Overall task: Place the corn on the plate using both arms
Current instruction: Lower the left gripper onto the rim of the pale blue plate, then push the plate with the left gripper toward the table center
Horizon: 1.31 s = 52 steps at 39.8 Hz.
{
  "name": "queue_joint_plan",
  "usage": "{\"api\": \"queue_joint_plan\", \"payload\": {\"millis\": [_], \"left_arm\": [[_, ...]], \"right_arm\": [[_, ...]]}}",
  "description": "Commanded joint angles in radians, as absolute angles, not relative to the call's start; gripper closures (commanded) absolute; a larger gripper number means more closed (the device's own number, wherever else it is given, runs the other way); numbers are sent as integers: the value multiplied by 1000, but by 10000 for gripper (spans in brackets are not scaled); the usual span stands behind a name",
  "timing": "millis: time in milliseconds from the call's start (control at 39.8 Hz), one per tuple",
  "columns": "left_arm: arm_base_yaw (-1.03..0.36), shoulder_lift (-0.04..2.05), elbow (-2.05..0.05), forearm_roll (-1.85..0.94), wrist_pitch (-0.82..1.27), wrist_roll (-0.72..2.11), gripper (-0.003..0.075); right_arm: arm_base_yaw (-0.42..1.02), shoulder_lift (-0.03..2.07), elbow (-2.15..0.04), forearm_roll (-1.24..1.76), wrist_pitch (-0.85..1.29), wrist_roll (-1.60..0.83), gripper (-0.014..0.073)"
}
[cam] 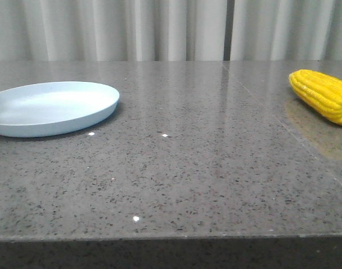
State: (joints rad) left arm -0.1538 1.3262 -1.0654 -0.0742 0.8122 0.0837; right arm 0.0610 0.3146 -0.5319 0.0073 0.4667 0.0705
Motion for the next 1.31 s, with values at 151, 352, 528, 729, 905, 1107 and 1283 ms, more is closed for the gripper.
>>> {"api": "queue_joint_plan", "payload": {"millis": [151, 352, 528, 729, 905, 1107, 1283], "left_arm": [[-158, 1508, -1199, -87, 826, 79, 156], [-158, 1575, -1206, -87, 820, 78, 157], [-158, 1577, -1206, -87, 811, 78, 337], [-158, 1577, -1206, -87, 810, 78, 735], [-158, 1552, -1218, -167, 775, 78, 741], [-173, 1527, -1256, -402, 777, 93, 741], [-272, 1555, -1277, -424, 750, 97, 741]], "right_arm": [[63, 330, -566, 0, 389, 68, 23], [63, 330, -566, 0, 389, 68, 23], [63, 330, -566, 0, 389, 68, 23], [63, 330, -566, 0, 389, 68, 23], [63, 330, -566, 0, 389, 68, 23], [63, 330, -566, 0, 389, 68, 23], [63, 330, -566, 0, 389, 68, 23]]}}
